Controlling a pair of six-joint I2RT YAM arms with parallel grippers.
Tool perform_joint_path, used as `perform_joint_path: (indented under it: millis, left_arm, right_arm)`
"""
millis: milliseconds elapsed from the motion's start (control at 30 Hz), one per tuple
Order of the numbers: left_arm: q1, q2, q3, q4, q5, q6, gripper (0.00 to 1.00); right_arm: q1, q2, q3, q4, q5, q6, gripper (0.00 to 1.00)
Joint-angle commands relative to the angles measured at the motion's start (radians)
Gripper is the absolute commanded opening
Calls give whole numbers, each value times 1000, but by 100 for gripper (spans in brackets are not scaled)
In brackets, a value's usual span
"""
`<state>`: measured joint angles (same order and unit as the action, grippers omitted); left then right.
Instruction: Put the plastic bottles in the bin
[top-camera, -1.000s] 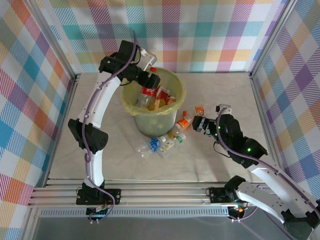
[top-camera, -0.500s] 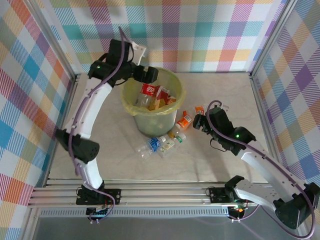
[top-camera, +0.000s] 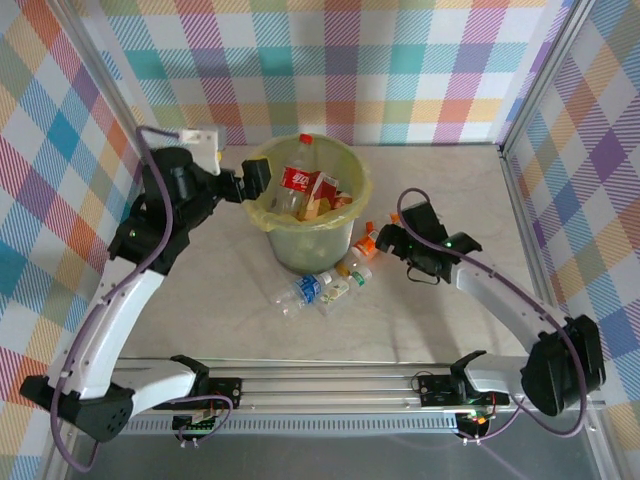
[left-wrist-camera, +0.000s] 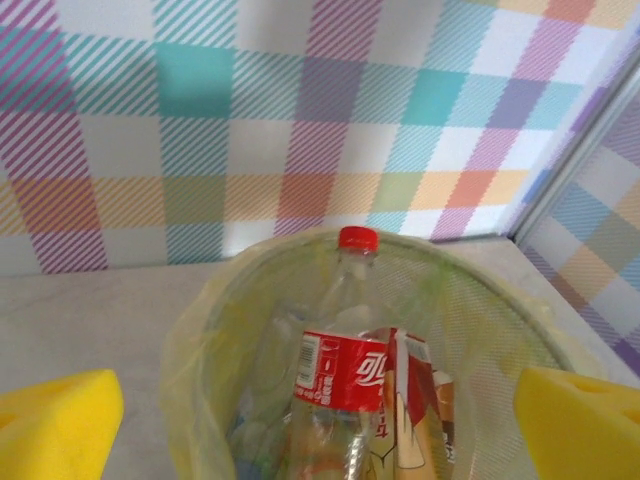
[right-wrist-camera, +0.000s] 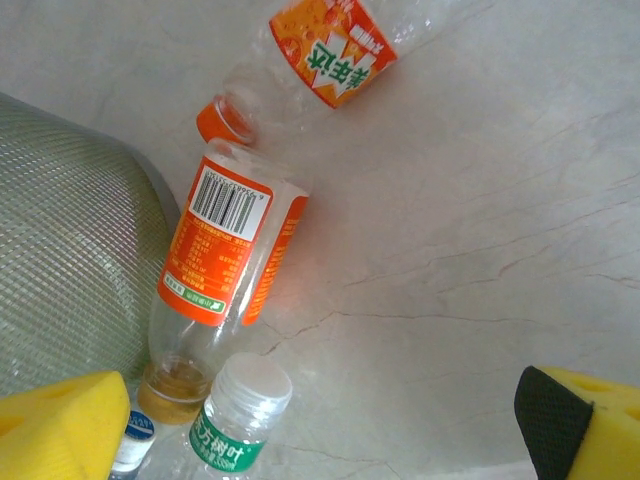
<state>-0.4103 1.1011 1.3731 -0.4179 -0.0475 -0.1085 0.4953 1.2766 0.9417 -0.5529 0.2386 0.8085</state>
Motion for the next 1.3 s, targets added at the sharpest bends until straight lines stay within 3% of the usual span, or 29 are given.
perform_joint_path:
  millis: [0,200,500,900,1267]
  left_arm:
    - [-3,-54,-102,101,-78,-100,100]
    - [-4,-131,-213,130,-115,-145,100]
    - [-3,-142,-228,117,-126,-145,100]
    - [-4,-121,-220,104,-108,-130,100]
    - [-4,-106,-212,99,-104,-119,100]
  right_arm:
    - [-8,58,42,71,-48,33,100]
    - [-9,164,49,157,-54,71,100]
    - [-15,316,89,238,-60,117,99]
    - [-32,474,134,316,-91,159,88]
    - [-34,521,118,392,-104,204,77]
